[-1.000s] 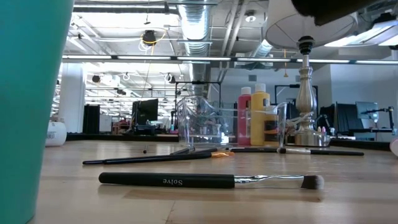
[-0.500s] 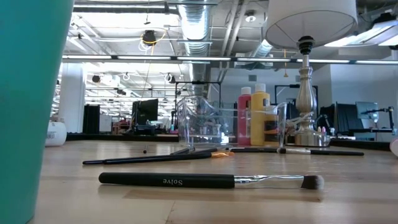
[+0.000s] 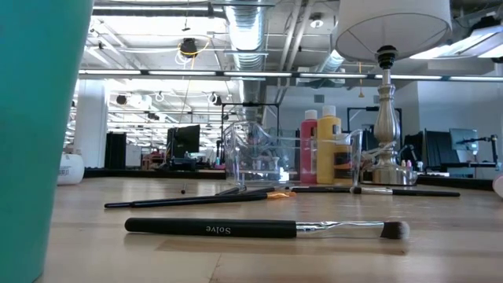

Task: Pick & Place Paint Supplies
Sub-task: Adjust the gold paintbrush on the table

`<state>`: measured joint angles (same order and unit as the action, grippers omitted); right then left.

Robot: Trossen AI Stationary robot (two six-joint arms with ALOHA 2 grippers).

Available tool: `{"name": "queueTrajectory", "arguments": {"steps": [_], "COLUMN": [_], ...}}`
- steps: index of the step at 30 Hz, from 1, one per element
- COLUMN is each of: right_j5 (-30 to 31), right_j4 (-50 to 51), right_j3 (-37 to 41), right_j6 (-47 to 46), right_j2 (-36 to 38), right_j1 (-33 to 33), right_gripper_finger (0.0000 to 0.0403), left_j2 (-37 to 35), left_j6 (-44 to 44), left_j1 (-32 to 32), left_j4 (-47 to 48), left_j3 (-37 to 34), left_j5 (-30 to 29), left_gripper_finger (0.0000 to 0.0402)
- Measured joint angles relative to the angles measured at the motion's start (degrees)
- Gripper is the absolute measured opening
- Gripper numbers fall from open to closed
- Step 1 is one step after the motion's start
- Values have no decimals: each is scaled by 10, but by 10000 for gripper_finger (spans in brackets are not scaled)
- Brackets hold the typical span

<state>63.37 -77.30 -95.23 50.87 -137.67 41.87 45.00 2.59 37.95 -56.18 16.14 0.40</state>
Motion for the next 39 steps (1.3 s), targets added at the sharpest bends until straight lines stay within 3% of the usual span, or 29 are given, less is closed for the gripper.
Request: {"name": "queueTrajectory", "arguments": {"steps": [4,15,24,32,39], "right_j5": [5,-14,-98,-164,-172], "right_j4": [39,11,232,443,454], "right_j3": [0,0,0,1,29], "right_j6": [-11,-60,-248,-367,-390], "right_j2": [-1,2,32,86,100], "right_j1": [2,12,-12,-23,-26], "right_gripper_finger": [44,32,2,8,13], "left_j2": [0,0,0,0,0], "left_j6": [0,0,0,0,0], "left_j1": [0,0,0,0,0], "left_j4": [0,0,-2,0,0], "left_j3": [0,0,0,0,0], "left_j5": [0,0,0,0,0], "left_gripper_finger": [1,1,1,1,1]}}
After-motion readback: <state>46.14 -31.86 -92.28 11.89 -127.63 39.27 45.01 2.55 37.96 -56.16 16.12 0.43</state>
